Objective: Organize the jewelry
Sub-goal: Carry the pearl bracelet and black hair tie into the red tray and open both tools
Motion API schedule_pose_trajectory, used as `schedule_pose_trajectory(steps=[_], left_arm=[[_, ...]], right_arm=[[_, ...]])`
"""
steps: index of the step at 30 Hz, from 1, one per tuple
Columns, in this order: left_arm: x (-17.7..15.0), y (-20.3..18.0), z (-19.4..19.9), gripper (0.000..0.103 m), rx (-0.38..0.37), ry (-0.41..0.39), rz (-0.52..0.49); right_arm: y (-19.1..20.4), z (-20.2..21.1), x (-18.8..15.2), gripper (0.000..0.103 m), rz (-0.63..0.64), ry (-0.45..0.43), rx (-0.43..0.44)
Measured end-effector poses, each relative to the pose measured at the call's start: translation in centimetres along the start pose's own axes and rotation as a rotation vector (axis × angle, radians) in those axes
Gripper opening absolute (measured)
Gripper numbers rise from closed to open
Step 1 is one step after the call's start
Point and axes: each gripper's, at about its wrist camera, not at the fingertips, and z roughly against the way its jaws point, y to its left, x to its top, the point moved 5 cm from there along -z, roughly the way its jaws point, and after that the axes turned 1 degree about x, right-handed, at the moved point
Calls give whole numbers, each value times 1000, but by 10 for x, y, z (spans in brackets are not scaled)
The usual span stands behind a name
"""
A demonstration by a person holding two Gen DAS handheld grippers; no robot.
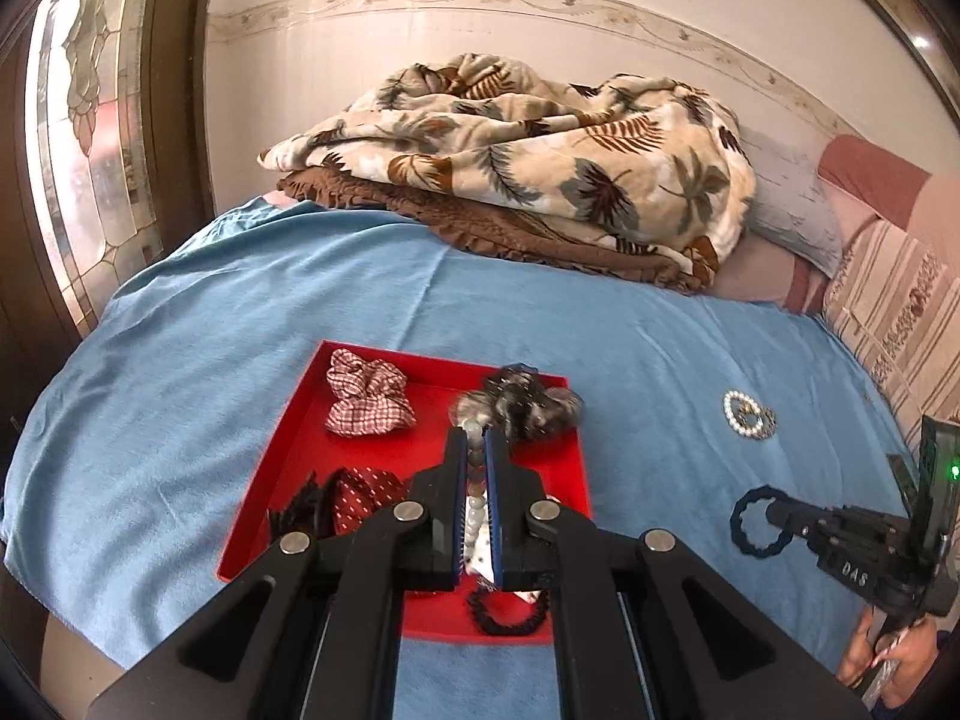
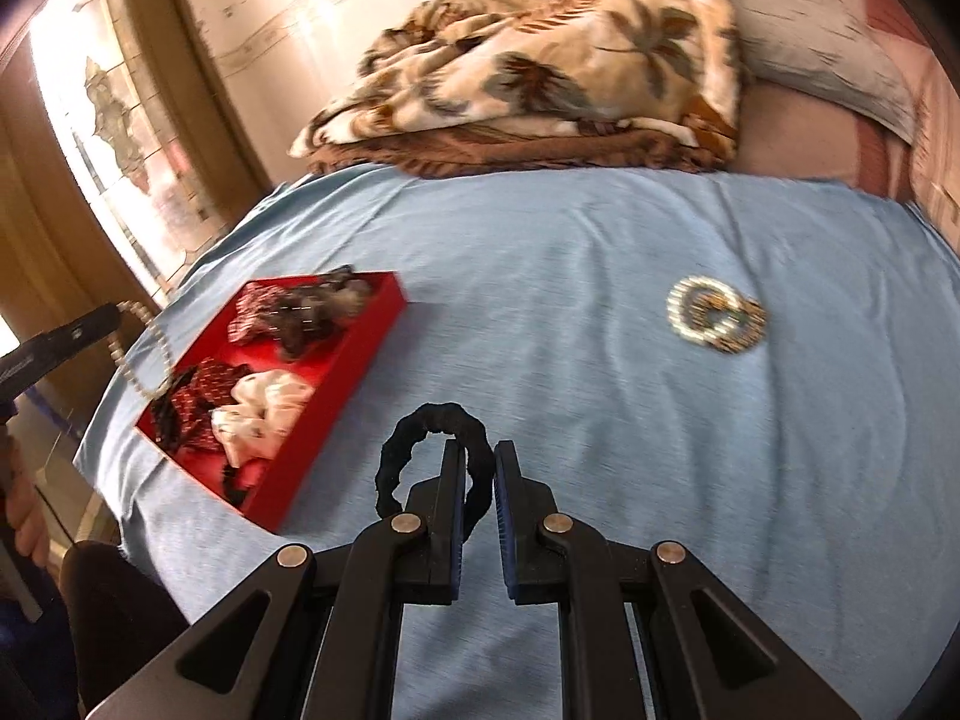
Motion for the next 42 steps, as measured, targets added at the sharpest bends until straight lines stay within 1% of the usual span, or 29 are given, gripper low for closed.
schedule_pose_trajectory(steps=[3, 9, 14, 17, 22, 24, 27, 32, 38, 42], left_arm=[[6, 8, -7, 6, -4, 0, 10], [17, 22, -32, 6, -42, 20, 42], [25, 33, -61, 6, -87, 57, 69], [26, 42, -77, 6, -91, 77, 92], [22, 74, -98, 6, -111, 115, 198], [19, 85, -105, 6, -101, 135, 229], [16, 94, -110, 6, -70, 146, 244], [14, 105, -113, 6, 68, 130, 193], [11, 108, -123, 6, 118, 140, 167], [11, 105, -126, 6, 139, 140, 145]], right_arm=[[17, -6, 6, 11, 26, 4, 12], [45, -21, 21, 11, 38, 21, 49], [67, -37, 32, 11, 59, 38, 68], [80, -47, 41, 11, 73, 43, 75], [100, -74, 56, 11, 86, 68, 85], [105, -84, 60, 11, 89, 81, 88], [114, -103, 63, 11, 97, 107, 86], [121, -132, 65, 11, 127, 150, 61], [116, -154, 61, 11, 151, 187, 15], [113, -160, 60, 11, 153, 201, 4]])
